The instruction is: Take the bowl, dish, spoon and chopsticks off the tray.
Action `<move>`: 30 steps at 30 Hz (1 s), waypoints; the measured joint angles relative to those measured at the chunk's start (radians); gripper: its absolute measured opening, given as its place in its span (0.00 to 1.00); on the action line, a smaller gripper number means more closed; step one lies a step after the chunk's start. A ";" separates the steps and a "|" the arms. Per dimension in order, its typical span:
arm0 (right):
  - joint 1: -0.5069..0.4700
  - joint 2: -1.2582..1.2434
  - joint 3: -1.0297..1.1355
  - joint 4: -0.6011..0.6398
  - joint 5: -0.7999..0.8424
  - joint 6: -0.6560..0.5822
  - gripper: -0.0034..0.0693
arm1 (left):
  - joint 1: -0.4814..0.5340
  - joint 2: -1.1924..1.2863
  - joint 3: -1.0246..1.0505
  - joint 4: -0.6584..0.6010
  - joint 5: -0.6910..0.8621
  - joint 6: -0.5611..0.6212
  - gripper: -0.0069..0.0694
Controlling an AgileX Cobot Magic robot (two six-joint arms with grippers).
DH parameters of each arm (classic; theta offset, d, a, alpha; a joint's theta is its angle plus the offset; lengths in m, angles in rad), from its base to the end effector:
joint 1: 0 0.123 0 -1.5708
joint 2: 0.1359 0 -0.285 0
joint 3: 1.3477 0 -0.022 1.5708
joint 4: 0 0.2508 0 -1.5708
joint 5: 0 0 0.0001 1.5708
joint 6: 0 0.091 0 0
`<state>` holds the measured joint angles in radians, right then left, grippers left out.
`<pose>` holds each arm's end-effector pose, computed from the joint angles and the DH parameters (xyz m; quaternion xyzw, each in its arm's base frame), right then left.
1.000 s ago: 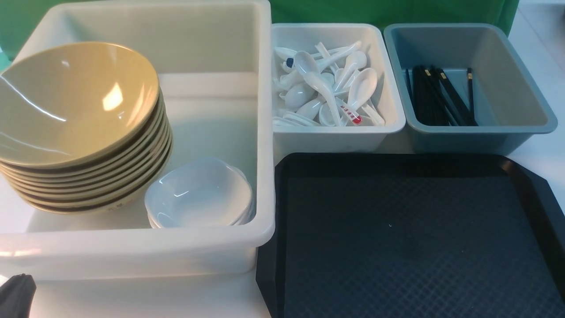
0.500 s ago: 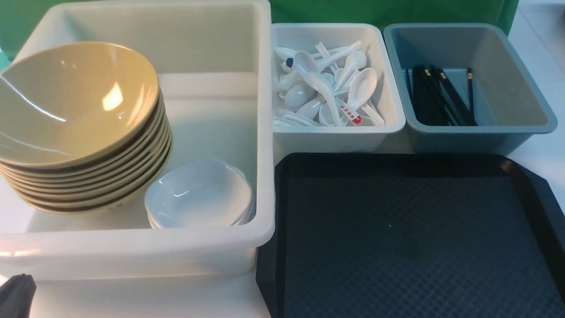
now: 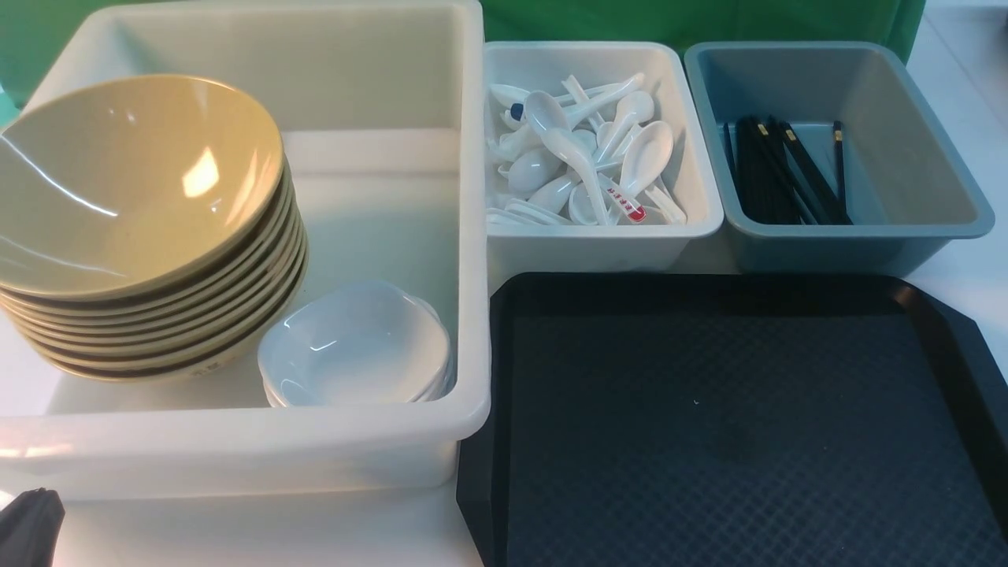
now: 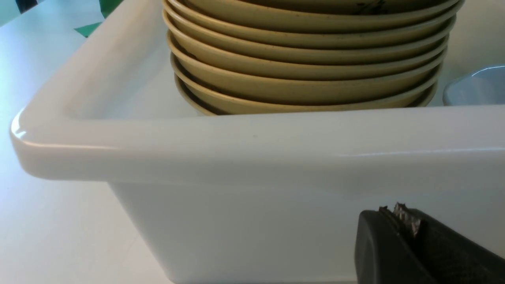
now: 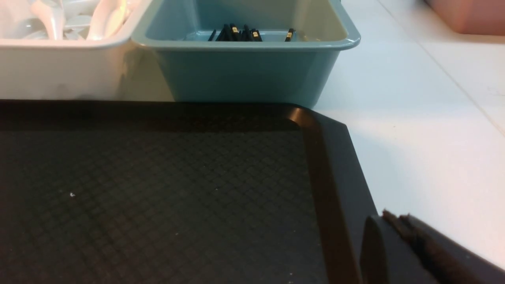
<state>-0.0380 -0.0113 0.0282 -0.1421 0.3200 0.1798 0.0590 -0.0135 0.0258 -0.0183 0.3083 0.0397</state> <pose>0.0538 -0.0061 0.1757 0.0463 0.7873 -0.0155 0.6146 0.0540 0.0027 0.1774 -0.0127 0.7845 0.0230 0.6196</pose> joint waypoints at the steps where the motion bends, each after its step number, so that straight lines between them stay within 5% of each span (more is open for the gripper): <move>1: 0.000 0.000 0.000 0.000 0.000 0.000 0.13 | 0.000 0.000 0.000 0.000 0.000 0.000 0.07; 30: 0.000 0.000 0.000 0.000 0.000 0.000 0.17 | 0.000 0.000 0.000 0.000 0.000 -0.002 0.07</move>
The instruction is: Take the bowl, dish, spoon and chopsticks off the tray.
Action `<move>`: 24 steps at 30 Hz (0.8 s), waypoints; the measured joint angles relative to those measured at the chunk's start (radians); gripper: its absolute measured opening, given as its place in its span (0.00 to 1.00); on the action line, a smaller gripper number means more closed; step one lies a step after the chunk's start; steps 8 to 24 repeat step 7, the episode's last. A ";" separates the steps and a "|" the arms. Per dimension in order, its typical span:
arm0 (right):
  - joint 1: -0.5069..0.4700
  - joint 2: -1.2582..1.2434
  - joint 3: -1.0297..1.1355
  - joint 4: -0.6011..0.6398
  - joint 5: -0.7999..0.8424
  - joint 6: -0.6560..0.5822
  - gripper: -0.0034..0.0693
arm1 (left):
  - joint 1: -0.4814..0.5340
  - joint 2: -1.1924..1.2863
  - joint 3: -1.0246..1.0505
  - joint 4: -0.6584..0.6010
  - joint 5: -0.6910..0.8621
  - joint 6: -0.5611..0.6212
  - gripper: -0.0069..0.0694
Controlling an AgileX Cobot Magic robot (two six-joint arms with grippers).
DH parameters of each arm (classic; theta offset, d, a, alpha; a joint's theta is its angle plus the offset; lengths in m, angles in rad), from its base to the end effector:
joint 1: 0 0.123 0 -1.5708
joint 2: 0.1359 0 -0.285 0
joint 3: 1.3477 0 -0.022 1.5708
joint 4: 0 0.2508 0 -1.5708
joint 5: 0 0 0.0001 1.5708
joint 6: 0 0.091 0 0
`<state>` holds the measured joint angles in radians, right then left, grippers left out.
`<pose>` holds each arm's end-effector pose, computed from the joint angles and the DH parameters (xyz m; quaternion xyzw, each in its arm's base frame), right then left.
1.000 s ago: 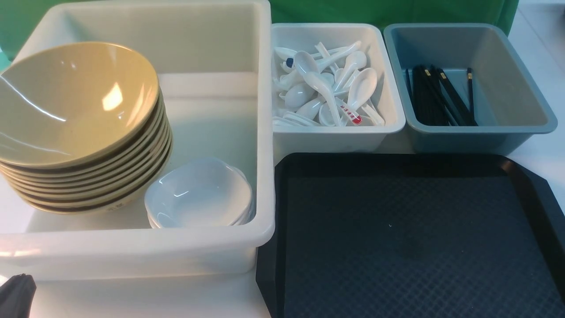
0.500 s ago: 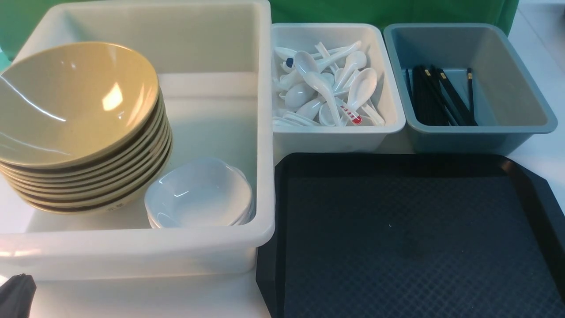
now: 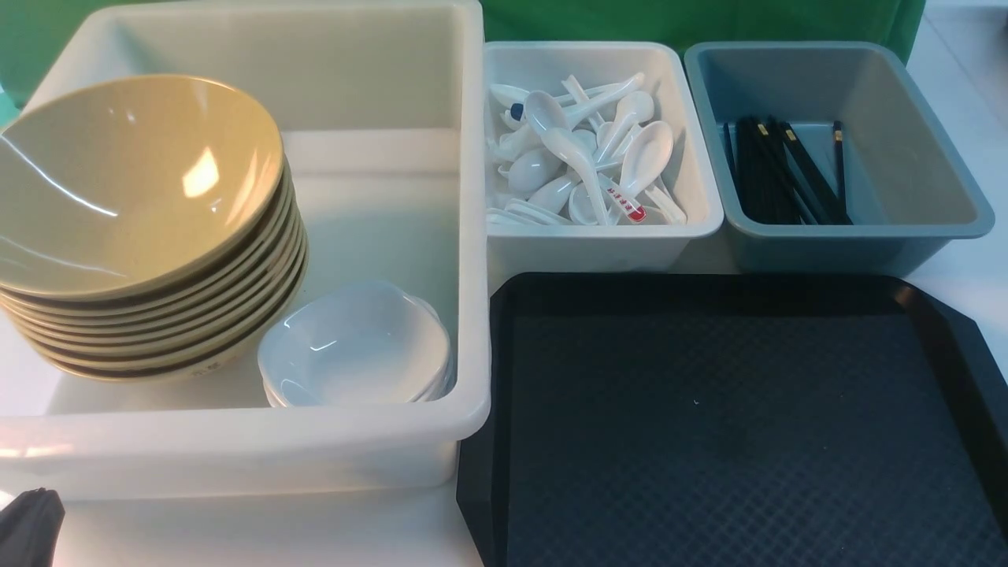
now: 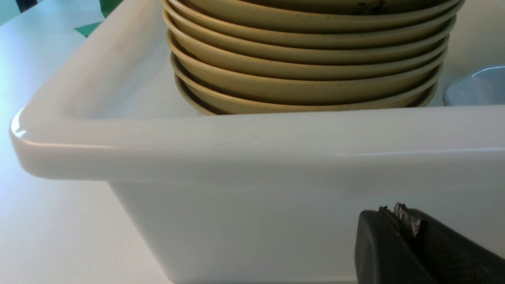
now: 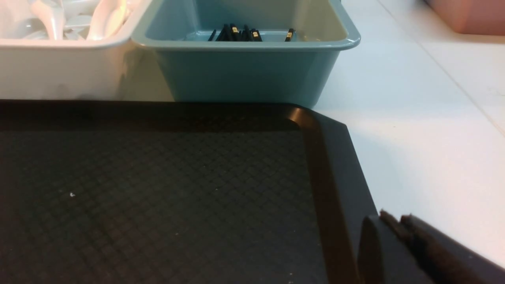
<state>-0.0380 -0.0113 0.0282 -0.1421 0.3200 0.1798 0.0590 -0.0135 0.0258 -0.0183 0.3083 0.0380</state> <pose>0.0538 -0.0061 0.1757 0.0463 0.7873 -0.0155 0.6146 0.0540 0.0027 0.1774 -0.0134 0.7845 0.0225 0.6196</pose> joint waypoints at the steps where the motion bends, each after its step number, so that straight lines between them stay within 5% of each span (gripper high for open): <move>1: 0.000 0.000 0.000 0.000 0.000 0.000 0.17 | 0.000 0.000 0.000 0.000 0.000 0.000 0.07; 24: 0.000 0.000 0.000 0.000 0.000 0.000 0.18 | 0.000 0.000 0.000 0.000 0.000 0.000 0.07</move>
